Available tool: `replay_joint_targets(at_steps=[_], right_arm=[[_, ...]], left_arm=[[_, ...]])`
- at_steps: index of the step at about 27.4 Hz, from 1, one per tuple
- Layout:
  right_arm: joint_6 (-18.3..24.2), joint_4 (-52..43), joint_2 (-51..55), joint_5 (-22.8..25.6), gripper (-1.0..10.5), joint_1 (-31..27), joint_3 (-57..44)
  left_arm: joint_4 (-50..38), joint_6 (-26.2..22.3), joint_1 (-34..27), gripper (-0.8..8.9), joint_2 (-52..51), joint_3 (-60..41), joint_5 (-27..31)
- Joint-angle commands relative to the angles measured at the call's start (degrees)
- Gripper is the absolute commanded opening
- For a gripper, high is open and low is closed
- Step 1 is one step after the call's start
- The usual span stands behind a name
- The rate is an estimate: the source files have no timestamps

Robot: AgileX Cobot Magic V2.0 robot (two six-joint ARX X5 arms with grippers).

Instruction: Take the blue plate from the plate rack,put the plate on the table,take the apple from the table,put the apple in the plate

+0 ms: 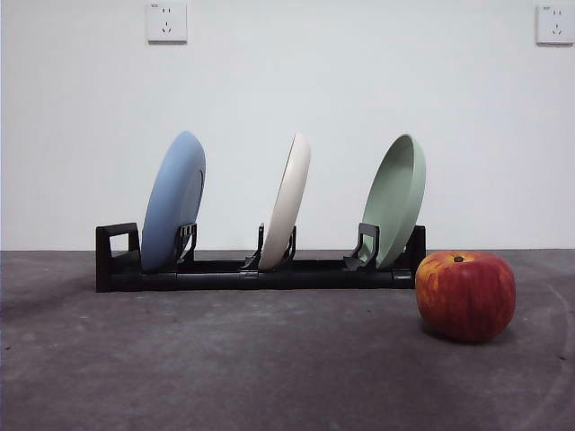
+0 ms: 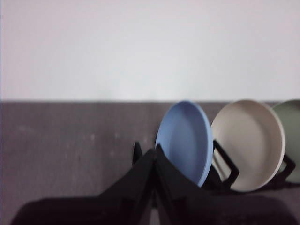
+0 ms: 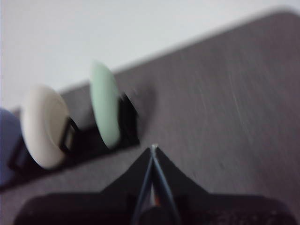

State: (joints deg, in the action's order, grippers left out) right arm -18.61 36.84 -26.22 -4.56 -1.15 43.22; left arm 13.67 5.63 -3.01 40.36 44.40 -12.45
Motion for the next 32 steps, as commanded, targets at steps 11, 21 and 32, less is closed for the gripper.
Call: replay_joint_targets(at_steps=[11, 21, 32], right_arm=[[5.3, 5.6, -21.9, -16.5, 0.0, 0.0, 9.5], [10.9, 12.6, -40.6, -20.5, 0.1, 0.7, 16.3], [9.6, 12.5, -41.5, -18.3, 0.1, 4.7, 16.3]], left_arm=[[11.5, 2.1, 0.0, -0.04, 21.3, 16.5, -9.6], [26.8, 5.8, 5.0, 1.38, 54.4, 47.2, -19.5], [30.4, 9.7, 10.2, 3.2, 75.8, 71.0, -16.5]])
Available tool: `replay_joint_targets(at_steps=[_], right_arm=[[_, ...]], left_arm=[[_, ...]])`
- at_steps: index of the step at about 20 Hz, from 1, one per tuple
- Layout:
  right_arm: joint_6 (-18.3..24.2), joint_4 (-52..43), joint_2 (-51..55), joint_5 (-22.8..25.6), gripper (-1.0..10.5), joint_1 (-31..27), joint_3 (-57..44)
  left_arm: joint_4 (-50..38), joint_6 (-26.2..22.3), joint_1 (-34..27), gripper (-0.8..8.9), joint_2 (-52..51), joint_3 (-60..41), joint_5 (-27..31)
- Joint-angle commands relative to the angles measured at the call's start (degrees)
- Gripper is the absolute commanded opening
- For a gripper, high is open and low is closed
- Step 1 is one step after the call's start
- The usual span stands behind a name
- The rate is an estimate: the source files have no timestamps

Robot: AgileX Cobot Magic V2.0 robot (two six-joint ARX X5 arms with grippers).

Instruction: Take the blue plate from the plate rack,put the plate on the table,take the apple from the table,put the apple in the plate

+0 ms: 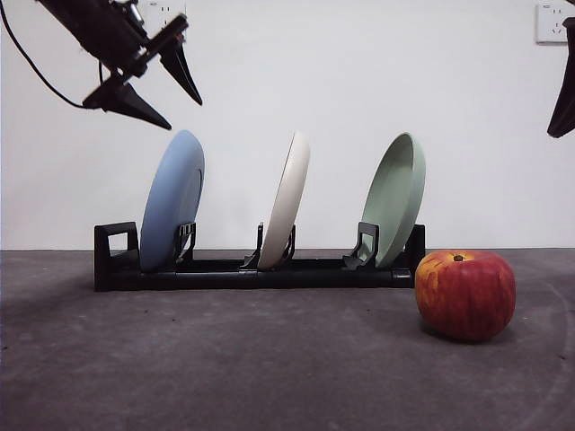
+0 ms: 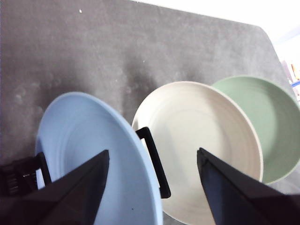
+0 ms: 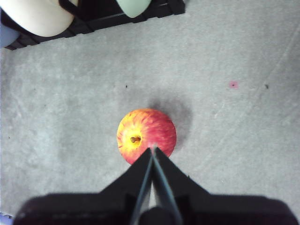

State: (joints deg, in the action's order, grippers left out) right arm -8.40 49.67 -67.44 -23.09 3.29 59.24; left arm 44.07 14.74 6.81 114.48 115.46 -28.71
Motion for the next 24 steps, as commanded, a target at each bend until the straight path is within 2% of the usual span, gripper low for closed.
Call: replay_joint_targets(at_steps=[1, 6, 7, 10, 17, 24], right_arm=[[-0.7, -0.3, -0.3, 0.7, 0.1, 0.5, 0.3], [-1.7, -0.2, -0.3, 1.1, 0.1, 0.6, 0.3], [-2.2, -0.2, -0.3, 1.7, 0.1, 0.6, 0.3], [-2.2, -0.1, -0.3, 3.1, 0.1, 0.6, 0.3], [-3.5, 0.5, -0.3, 3.1, 0.1, 0.6, 0.3], [-3.6, 3.4, -0.3, 3.2, 0.1, 0.6, 0.3]], left_arm=[[0.2, 0.5, 0.4, 3.19, 2.4, -0.1, -0.2], [1.0, 0.2, 2.0, 3.04, 3.8, -0.1, 0.5], [0.9, 0.2, 2.3, 2.6, 3.8, -0.1, 0.4], [1.0, -1.8, 2.9, -0.19, 3.8, -0.1, 0.5], [1.5, -1.6, 3.0, -0.08, 3.8, -0.1, 1.3], [3.7, -1.0, 2.8, -0.08, 0.6, 0.2, -6.9]])
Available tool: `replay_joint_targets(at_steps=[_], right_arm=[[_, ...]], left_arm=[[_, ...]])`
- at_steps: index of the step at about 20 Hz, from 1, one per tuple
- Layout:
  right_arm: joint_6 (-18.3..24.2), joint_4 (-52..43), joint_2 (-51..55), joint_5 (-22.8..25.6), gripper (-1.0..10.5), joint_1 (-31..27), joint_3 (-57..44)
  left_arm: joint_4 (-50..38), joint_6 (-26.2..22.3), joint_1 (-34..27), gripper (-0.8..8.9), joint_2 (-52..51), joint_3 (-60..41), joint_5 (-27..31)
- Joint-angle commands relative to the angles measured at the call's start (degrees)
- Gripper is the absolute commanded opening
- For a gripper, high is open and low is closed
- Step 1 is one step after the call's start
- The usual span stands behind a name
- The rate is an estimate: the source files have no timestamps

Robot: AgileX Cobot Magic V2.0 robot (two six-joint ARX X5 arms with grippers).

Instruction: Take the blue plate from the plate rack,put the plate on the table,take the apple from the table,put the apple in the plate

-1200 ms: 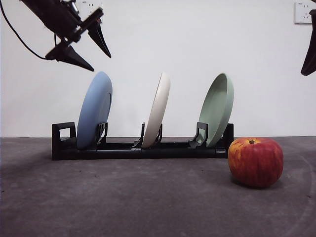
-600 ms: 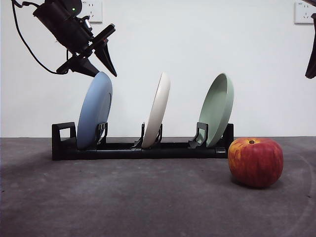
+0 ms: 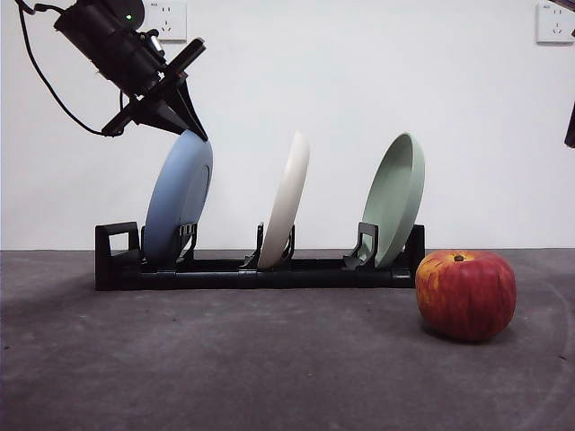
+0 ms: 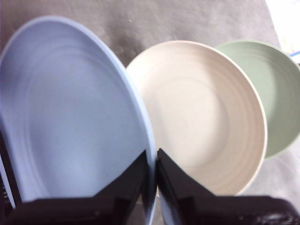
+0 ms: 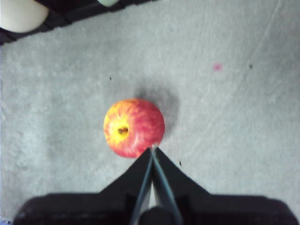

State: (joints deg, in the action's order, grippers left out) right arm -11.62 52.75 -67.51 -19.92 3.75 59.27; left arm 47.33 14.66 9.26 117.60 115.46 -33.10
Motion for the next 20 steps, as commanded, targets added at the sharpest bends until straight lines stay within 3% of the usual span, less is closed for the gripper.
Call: replay_joint_targets(at_steps=[1, 6, 9, 11, 14, 20], right_arm=[[-0.4, 0.9, -0.2, 0.0, 0.1, 0.1, 0.3], [-0.5, 1.8, -0.2, 0.0, 0.1, 0.1, 0.3], [-1.1, 1.8, -0.2, 0.0, 0.1, 0.1, 0.3], [-1.8, 1.7, -0.2, 0.0, 0.1, 0.1, 0.3], [-2.0, 1.8, -0.2, 0.0, 0.1, 0.1, 0.3], [-1.9, 3.7, -0.2, 0.1, 0.1, 0.1, 0.3]], left_arm=[[0.5, -0.9, 0.4, -0.08, -3.8, 0.2, -2.6], [3.1, -2.6, 0.5, -0.08, -13.4, 0.2, -3.8], [8.8, -8.2, 2.2, -0.08, -20.3, 0.2, -4.8], [15.0, -15.1, 4.5, -0.08, -23.6, 0.2, -3.8], [24.8, -22.5, 10.3, -0.08, -25.8, 0.2, 3.3], [28.2, -22.8, 25.6, -0.08, -25.8, -3.3, 15.3]])
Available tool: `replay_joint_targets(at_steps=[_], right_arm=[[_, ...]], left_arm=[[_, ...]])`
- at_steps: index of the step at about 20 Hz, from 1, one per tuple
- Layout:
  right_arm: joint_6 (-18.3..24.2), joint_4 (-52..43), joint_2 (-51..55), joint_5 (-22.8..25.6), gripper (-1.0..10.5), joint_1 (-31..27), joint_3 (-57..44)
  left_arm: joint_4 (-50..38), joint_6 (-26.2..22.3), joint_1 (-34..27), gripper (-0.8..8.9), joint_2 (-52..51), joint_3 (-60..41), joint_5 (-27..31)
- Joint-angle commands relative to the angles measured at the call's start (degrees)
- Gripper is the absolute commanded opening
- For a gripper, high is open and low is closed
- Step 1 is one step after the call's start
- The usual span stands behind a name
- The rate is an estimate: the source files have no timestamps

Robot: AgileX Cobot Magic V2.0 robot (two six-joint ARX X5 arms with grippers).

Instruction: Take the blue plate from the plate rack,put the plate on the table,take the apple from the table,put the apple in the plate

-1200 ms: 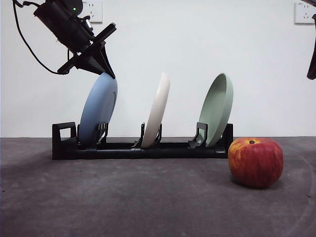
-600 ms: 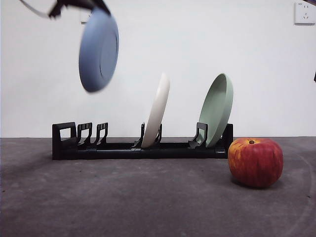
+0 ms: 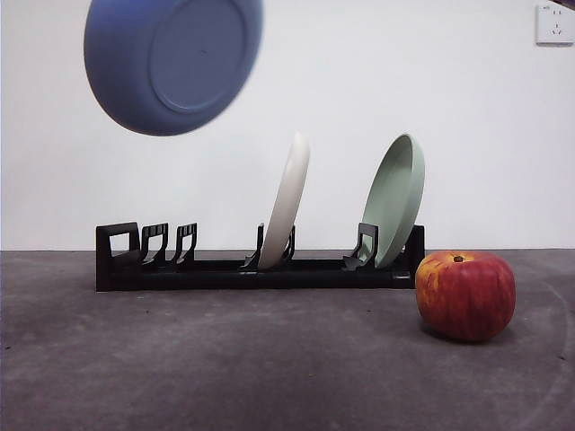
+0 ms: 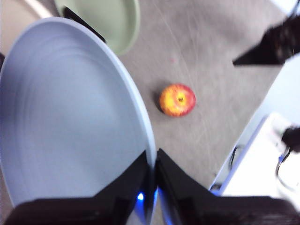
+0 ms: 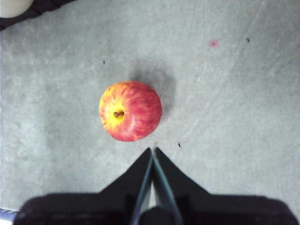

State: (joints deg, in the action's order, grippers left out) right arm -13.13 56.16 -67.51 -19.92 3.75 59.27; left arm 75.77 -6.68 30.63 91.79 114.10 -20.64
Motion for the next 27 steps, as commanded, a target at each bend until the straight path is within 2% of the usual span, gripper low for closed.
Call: replay_joint_targets(at_steps=[1, 3, 5, 8, 12, 17, 21, 27], right_arm=[[-0.4, 0.7, -0.2, 0.7, 0.1, 0.1, 0.3], [-0.4, 2.0, -0.2, 3.1, 0.1, 0.1, 0.3], [-0.4, 3.4, -0.2, 5.2, 0.1, 0.1, 0.3], [-0.4, 3.7, -0.2, 7.0, 0.1, 0.1, 0.3], [-0.4, 3.6, -0.2, 7.0, 0.1, 0.1, 0.3], [-0.4, 3.4, -0.2, 7.0, 0.1, 0.1, 0.3], [-0.4, 3.5, -0.2, 7.0, 0.1, 0.1, 0.3], [-0.5, 3.5, -0.2, 7.0, 0.1, 0.1, 0.3]], left_arm=[[-0.3, -1.4, 6.9, -0.08, 0.0, -3.6, 5.8], [-0.3, -1.4, 12.4, -0.08, 0.0, -8.4, 11.1], [-3.8, -1.3, 17.2, -0.08, 0.0, -14.8, 12.7], [-13.7, 0.0, 22.8, -0.08, 0.0, -25.1, 15.2], [-26.1, 0.0, 28.1, -0.08, 0.1, -37.2, 26.5], [-32.5, 0.1, 29.0, -0.08, 0.1, -46.2, 26.7], [-41.2, -1.9, 29.0, -0.08, 0.2, -52.5, 26.6], [-35.8, -1.8, 28.9, 0.25, 0.2, -52.7, 26.1]])
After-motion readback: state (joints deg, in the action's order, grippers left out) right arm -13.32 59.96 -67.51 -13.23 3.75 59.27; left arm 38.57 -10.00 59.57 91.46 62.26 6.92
